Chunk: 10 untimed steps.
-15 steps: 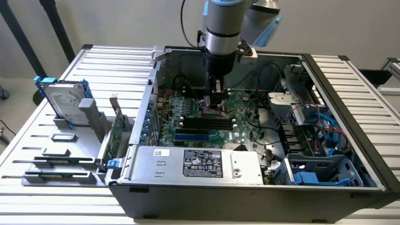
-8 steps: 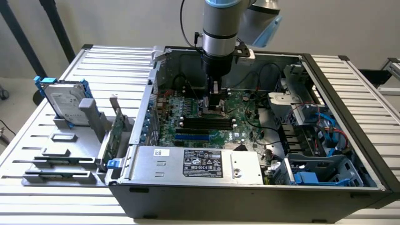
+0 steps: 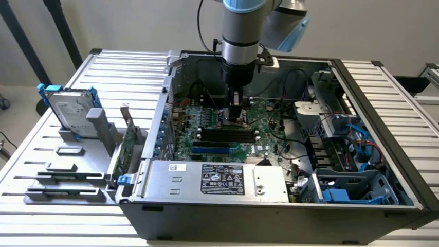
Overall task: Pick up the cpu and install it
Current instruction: 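Place the cpu into insertion slot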
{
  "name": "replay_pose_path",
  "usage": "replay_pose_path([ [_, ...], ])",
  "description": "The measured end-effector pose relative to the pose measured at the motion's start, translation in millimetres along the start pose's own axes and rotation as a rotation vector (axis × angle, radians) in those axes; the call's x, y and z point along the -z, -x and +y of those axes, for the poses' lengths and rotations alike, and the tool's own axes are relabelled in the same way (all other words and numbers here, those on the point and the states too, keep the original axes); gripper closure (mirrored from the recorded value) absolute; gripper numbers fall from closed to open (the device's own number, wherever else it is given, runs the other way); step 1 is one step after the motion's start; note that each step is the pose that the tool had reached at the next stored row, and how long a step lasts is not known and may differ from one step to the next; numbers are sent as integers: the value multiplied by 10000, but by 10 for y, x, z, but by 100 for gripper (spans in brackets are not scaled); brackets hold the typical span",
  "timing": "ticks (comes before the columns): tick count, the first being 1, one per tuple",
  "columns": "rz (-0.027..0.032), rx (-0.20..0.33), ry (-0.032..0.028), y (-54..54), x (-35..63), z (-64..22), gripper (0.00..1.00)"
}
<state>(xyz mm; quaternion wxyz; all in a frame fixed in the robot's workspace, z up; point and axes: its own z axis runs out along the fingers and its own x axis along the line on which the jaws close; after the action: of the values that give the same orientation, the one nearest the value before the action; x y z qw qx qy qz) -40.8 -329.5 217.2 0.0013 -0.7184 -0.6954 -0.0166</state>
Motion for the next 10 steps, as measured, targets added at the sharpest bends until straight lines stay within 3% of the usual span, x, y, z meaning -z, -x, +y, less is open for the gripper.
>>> replay_pose_path([
  [4, 2, 4, 70, 1, -33, -2, 45],
  [10, 3, 4, 92, 2, -61, -10, 45],
])
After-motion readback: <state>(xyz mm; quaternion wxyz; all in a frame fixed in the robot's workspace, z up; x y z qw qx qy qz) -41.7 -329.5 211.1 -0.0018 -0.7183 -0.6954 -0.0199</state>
